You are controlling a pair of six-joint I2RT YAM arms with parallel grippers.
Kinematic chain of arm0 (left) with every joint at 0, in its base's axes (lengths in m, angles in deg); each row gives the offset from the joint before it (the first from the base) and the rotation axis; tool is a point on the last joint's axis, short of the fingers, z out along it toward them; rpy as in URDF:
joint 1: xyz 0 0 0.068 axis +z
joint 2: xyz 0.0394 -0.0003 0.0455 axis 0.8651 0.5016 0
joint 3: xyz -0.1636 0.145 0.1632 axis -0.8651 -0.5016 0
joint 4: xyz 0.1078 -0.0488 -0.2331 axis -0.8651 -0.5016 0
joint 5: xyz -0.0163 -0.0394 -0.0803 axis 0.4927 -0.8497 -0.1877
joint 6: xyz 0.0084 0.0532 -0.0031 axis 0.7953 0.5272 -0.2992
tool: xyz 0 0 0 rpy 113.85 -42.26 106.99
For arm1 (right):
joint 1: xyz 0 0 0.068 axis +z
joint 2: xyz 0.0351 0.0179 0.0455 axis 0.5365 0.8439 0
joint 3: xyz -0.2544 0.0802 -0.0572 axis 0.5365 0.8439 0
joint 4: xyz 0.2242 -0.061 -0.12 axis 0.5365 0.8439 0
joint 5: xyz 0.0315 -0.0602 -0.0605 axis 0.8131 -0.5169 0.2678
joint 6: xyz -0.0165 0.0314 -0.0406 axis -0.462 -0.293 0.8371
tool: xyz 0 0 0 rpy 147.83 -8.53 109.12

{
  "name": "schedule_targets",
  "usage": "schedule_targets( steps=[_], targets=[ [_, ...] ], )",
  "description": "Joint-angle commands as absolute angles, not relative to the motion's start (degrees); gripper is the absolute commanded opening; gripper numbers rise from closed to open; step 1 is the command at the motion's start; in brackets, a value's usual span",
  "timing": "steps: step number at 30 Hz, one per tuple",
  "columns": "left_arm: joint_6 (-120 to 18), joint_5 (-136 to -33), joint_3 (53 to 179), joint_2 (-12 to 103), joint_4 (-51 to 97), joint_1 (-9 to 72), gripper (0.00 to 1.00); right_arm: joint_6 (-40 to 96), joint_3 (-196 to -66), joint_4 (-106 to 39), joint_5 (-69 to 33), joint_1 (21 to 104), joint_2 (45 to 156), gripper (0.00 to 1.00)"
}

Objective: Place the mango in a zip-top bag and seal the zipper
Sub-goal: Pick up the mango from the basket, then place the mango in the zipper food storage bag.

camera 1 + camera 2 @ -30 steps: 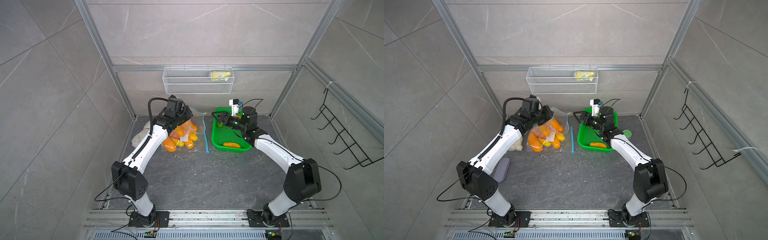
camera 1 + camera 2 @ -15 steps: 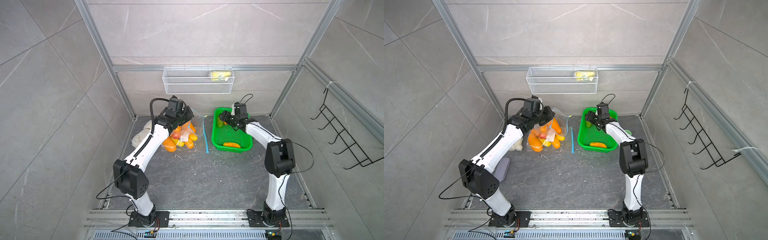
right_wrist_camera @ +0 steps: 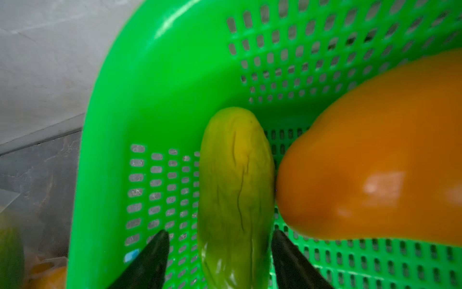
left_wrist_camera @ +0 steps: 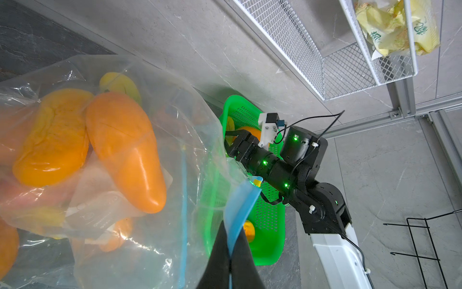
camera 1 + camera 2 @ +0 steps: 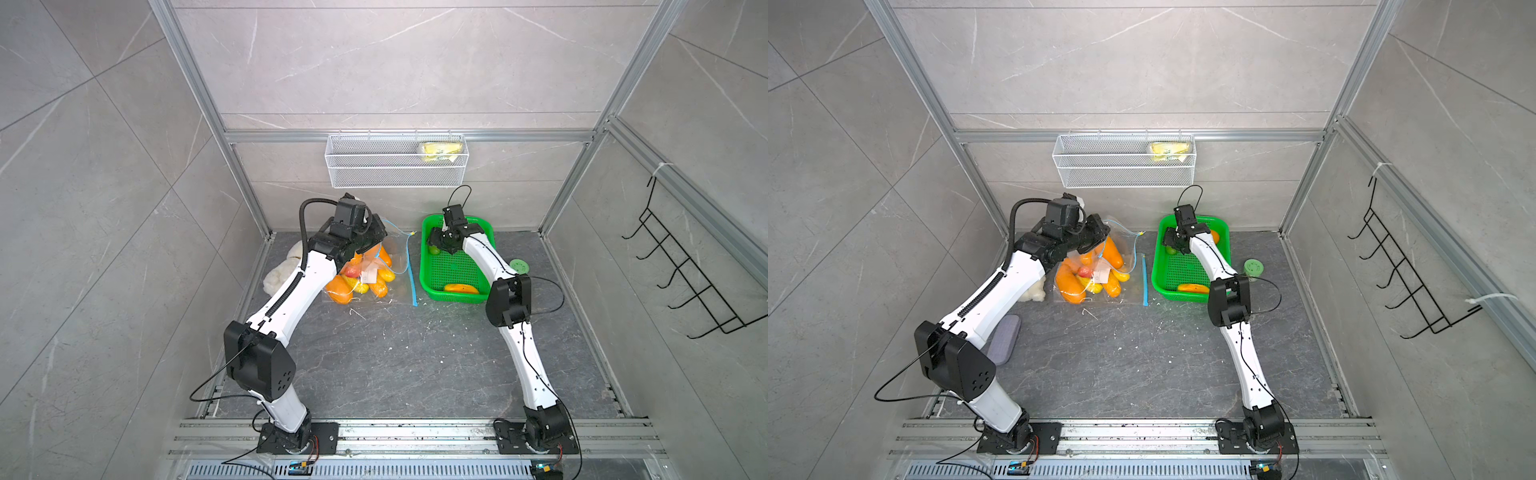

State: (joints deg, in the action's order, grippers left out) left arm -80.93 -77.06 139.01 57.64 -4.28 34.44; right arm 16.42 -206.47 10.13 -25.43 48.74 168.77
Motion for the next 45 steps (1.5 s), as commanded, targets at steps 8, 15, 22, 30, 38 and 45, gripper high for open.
schedule_targets(
  steps=[8, 15, 22, 30, 38, 45],
  targets=[
    [-79.8, -78.3, 138.4, 53.7, -1.7, 34.6, 0.0, 18.2, -197.5, 13.2, -27.2, 50.3, 164.4, 0.33],
    [-80.2, -77.6, 137.3, 52.6, -1.5, 34.2, 0.0, 18.4, -162.9, -10.9, -24.4, 50.9, 138.6, 0.24],
    [-79.7, -76.8, 139.9, 54.0, -2.8, 32.4, 0.0, 17.7, -127.0, -48.2, -18.3, 53.8, 109.5, 0.22],
    [-79.4, -76.9, 145.6, 55.2, -4.5, 31.4, 0.0, 19.7, -118.7, -71.9, -15.0, 62.2, 103.7, 0.23],
    [-77.8, -75.3, 154.6, 58.8, -10.0, 31.4, 0.0, 22.4, -119.2, -79.2, -13.3, 65.2, 107.9, 0.24],
    [-79.1, -77.3, 155.7, 60.5, -9.8, 31.4, 0.0, 28.3, -120.7, -71.4, -14.1, 66.0, 108.6, 0.28]
  ],
)
